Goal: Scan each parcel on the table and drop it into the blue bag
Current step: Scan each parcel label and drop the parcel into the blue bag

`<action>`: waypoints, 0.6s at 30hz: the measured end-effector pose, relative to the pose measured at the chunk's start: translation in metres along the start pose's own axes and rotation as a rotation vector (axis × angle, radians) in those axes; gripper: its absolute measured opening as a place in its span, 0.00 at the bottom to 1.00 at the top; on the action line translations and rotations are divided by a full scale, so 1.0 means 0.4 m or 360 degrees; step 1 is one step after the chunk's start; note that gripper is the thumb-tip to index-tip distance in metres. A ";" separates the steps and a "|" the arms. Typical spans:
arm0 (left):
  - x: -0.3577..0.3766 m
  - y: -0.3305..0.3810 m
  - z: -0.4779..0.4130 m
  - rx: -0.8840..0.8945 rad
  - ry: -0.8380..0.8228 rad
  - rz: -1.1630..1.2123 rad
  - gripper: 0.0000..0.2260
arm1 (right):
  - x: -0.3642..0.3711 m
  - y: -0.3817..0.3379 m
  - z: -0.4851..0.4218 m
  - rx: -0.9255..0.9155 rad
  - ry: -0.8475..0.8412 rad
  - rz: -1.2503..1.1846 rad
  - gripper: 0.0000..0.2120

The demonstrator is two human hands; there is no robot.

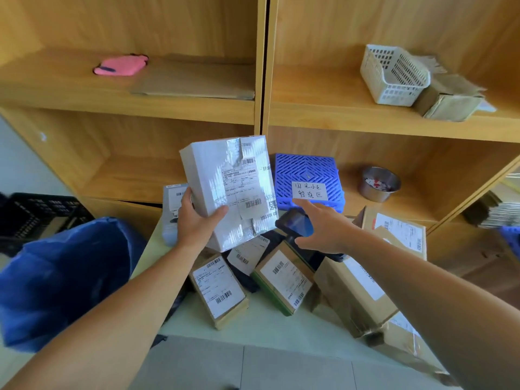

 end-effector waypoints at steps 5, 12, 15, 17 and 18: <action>-0.046 -0.019 -0.009 -0.0056 0.0025 -0.0008 0.41 | 0.017 -0.040 -0.010 -0.0013 -0.0035 -0.0017 0.46; -0.128 -0.089 -0.020 -0.0368 -0.0064 0.0183 0.47 | 0.014 -0.135 -0.043 0.0030 0.0157 -0.0256 0.52; -0.180 -0.105 -0.003 -0.0558 -0.0060 0.0334 0.39 | 0.024 -0.207 -0.067 0.0069 0.0301 -0.0343 0.50; -0.219 -0.116 0.008 -0.0667 -0.0046 0.0419 0.29 | 0.031 -0.262 -0.091 0.0057 0.0390 -0.0416 0.49; -0.242 -0.126 0.012 -0.0720 -0.0045 0.0452 0.26 | 0.037 -0.293 -0.105 0.0044 0.0430 -0.0451 0.50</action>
Point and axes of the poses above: each hand's wrist, its own z-axis away from the middle knuckle, its own x-axis out of the palm, y = z × x, the point moved 4 cm from there along -z, towards the middle knuckle, and after that the axes turned 5 degrees about x, right-handed, at the moved point
